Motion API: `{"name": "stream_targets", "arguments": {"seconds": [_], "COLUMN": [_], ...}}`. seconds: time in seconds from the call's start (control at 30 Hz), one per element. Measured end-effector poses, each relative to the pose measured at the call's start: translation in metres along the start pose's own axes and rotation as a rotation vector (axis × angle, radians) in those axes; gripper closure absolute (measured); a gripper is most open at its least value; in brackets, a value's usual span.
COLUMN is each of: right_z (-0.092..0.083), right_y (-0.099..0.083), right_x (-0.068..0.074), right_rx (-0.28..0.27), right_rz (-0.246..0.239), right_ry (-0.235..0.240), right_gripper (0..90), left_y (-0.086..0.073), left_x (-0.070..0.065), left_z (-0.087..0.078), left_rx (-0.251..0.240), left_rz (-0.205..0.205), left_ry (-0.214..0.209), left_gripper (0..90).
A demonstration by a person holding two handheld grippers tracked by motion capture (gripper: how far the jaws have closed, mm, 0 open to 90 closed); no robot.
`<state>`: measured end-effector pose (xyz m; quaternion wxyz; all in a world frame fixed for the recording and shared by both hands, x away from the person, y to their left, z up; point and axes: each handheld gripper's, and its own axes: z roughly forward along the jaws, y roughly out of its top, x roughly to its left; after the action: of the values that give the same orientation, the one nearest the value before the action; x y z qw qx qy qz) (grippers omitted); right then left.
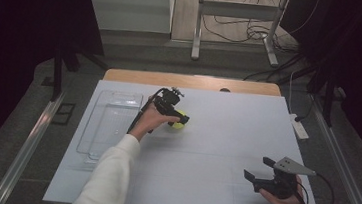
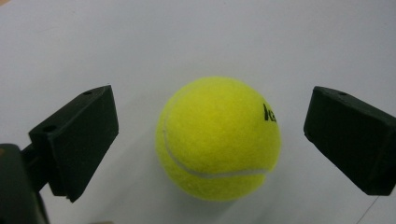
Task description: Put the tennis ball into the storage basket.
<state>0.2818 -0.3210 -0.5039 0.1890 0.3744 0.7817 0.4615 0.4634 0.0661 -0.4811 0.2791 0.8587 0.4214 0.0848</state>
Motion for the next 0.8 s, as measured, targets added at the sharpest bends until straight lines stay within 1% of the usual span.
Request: {"name": "stream_targets", "arguments": {"seconds": [0.1, 0.27, 0.43, 0.5, 0.6, 0.63, 0.67, 0.8], "right_z": [0.000, 0.000, 0.000, 0.000, 0.000, 0.000, 0.000, 0.000], "right_y": [0.000, 0.000, 0.000, 0.000, 0.000, 0.000, 0.000, 0.000], "right_x": [0.000, 0.000, 0.000, 0.000, 0.000, 0.000, 0.000, 0.000], "right_rx": [-0.001, -0.002, -0.002, -0.003, -0.002, -0.002, -0.002, -0.002], "right_rz": [0.001, 0.001, 0.002, 0.003, 0.003, 0.002, 0.003, 0.001], "right_ry": [0.000, 0.000, 0.000, 0.000, 0.000, 0.000, 0.000, -0.001], "right_gripper": [9.7, 9.7, 9.7, 9.7, 9.7, 9.7, 9.7, 9.7], "left_y": [0.000, 0.000, 0.000, 0.000, -0.001, -0.001, -0.001, -0.001], "left_x": [-0.001, 0.001, 0.001, 0.001, 0.001, 0.000, -0.001, -0.001], "left_z": [0.003, 0.007, 0.009, 0.010, 0.012, 0.013, 0.014, 0.015], "left_rx": [0.011, 0.022, 0.033, 0.036, 0.053, 0.051, 0.057, 0.067], "left_rz": [0.004, -0.002, 0.010, 0.010, 0.014, 0.008, 0.012, 0.005], "left_ry": [0.002, 0.006, -0.002, 0.001, -0.002, -0.007, -0.008, -0.007], "left_gripper": [4.4, 4.9, 5.3, 5.5, 5.6, 5.7, 5.9, 8.4]}}
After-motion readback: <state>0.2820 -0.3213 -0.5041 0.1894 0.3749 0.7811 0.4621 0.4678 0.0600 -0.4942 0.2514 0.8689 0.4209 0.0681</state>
